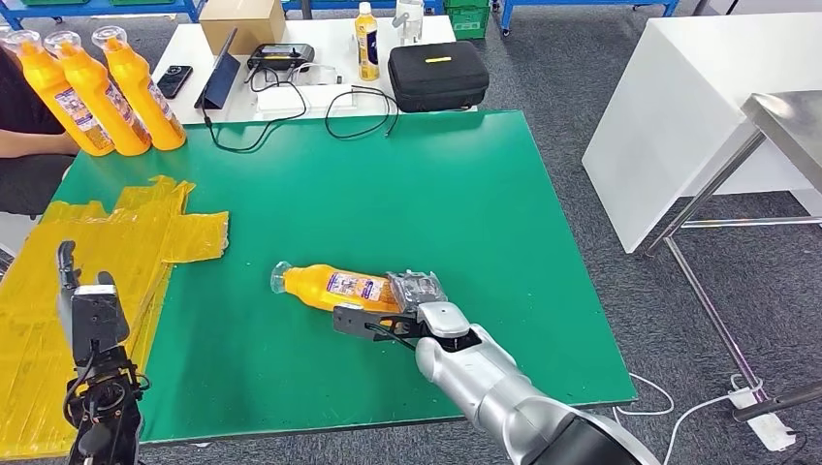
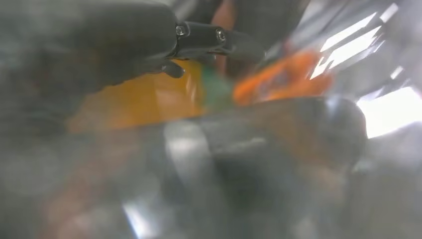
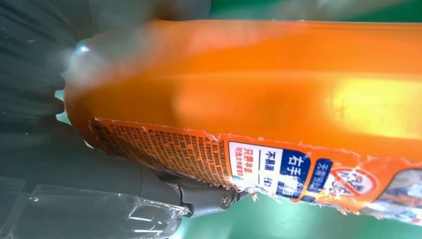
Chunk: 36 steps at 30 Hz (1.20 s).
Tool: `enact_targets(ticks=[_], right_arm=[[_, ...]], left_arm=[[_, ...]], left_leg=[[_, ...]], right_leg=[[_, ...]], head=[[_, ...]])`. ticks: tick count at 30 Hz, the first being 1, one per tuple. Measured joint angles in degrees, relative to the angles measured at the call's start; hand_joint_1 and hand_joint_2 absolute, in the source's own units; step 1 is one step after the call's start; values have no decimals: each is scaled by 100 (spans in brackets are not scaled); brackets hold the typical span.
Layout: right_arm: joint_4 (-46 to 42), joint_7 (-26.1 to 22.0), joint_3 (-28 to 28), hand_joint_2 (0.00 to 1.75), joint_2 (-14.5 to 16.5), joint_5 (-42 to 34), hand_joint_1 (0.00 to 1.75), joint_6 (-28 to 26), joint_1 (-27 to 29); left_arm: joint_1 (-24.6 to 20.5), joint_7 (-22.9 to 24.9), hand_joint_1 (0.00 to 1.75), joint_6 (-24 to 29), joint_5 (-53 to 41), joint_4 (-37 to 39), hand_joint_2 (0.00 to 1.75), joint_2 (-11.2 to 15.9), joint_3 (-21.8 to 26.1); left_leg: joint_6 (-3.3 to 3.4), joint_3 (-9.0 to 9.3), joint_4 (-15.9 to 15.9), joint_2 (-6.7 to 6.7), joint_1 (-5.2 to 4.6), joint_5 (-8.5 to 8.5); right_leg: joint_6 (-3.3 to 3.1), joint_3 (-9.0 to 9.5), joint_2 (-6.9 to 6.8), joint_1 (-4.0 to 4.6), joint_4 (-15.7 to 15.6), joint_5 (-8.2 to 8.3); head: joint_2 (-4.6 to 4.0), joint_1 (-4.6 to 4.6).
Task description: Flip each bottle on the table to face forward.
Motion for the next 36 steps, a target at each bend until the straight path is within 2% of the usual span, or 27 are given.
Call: enact_targets(ticks=[2,4,11,13,15,19,22,25,29,36], right_arm=[[0,-125,-125,175,-3,-56,175,-125,38],[0,-227,-250,175,-6,-80,175,-193,67],[-2,-328,-470,175,-10,-109,175,-262,94],[-28,-587,-557,175,-15,-256,175,-482,151],[-145,-1069,-741,175,-43,-553,175,-784,303],[-926,-1934,-1220,175,-138,-1176,175,-961,916],[-1798,-2155,-1480,175,-191,-1443,175,-842,1407],[-2514,-2303,-1579,175,-190,-1646,175,-717,1756],[-3258,-2333,-1543,175,-68,-1910,175,-608,2069],[-3822,-2073,-1207,175,185,-2145,175,-569,2157]], left_arm=[[71,316,0,-951,487,-116,0,-73,96],[179,472,0,-1575,773,-274,0,-164,215],[329,567,0,-1911,923,-562,0,-321,476],[399,707,0,-2279,1255,-645,87,-370,549],[584,973,0,-2859,1848,-818,175,-468,654],[1130,1650,0,-3838,2731,-1223,175,-736,912],[1508,2113,0,-4485,3084,-1474,175,-1010,1151],[1776,2420,0,-4908,3222,-1704,175,-1326,1260],[2058,2605,0,-4673,3420,-1999,175,-1688,1019],[2317,2608,0,-4027,3616,-2439,175,-1925,-232]], left_leg=[[0,0,0,5,0,0],[0,0,0,12,0,-1],[-1,0,0,8,1,-1],[-1,0,-1,9,2,-1],[-1,-3,-1,12,3,-2],[-2,-35,0,7,2,-3],[-2,-73,1,-4,0,-4],[-1,-91,1,-3,-1,-4],[0,-102,1,-2,-2,-5],[-1,-102,1,-3,-1,-4]], right_leg=[[0,1,6,-1,0,0],[0,-1,17,-2,0,0],[-1,0,20,-1,-2,1],[-1,1,21,-1,0,1],[-1,-2,24,-1,2,1],[0,-32,22,-2,1,0],[1,-65,13,-3,0,0],[1,-82,12,-6,0,0],[1,-95,12,-7,-2,0],[0,-95,12,-7,0,0]], head=[[0,0],[-1,1],[0,-1],[1,-1],[0,-1],[0,-3],[-1,-4],[-1,-4],[0,-2],[0,-1]])
